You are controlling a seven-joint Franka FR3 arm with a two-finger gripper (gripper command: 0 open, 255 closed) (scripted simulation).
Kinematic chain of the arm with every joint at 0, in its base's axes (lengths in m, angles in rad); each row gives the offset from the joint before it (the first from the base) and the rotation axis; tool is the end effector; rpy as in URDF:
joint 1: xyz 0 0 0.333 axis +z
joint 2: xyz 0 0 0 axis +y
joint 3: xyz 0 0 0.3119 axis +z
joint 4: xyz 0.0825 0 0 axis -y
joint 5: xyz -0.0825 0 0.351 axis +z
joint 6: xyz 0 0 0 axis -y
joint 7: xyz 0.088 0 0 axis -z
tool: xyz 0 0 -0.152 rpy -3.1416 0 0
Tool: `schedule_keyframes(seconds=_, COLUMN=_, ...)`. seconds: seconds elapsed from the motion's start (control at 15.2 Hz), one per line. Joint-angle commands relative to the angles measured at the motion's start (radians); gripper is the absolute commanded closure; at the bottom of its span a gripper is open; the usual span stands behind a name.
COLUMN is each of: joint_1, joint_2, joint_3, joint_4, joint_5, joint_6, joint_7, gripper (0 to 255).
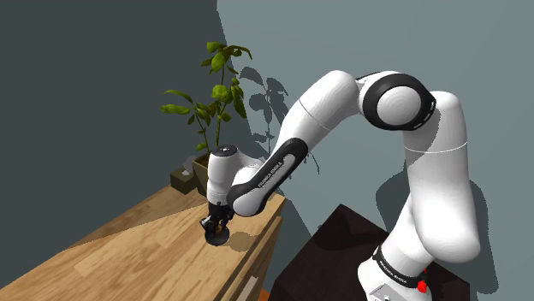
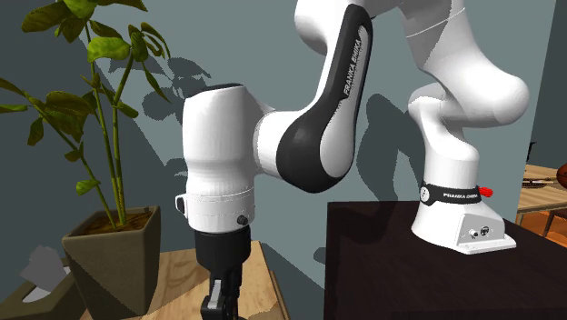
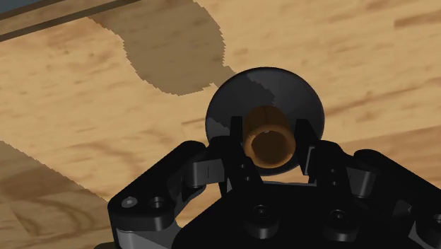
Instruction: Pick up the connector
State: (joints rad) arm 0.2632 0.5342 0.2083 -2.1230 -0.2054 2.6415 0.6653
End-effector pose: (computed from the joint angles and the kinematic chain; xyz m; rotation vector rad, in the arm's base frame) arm 0.4911 0.2566 0.1403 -3.1330 0.0652 0.0015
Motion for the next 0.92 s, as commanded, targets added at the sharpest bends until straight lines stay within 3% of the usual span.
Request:
schedule_keyframes(seconds=0.0, joint_1=0.000, joint_2=0.001, joint_3=0.000, joint_4=0.000, joint_5=0.000, joint_6=0.000, joint_7=0.000, gripper=255)
schedule_keyframes(seconds=0.86, joint_1=-0.027, joint_2=-0.117, joint_3=0.037, joint_4=-0.019, joint_5=0.044, joint_6=-0.098, joint_7=-0.030, gripper=255)
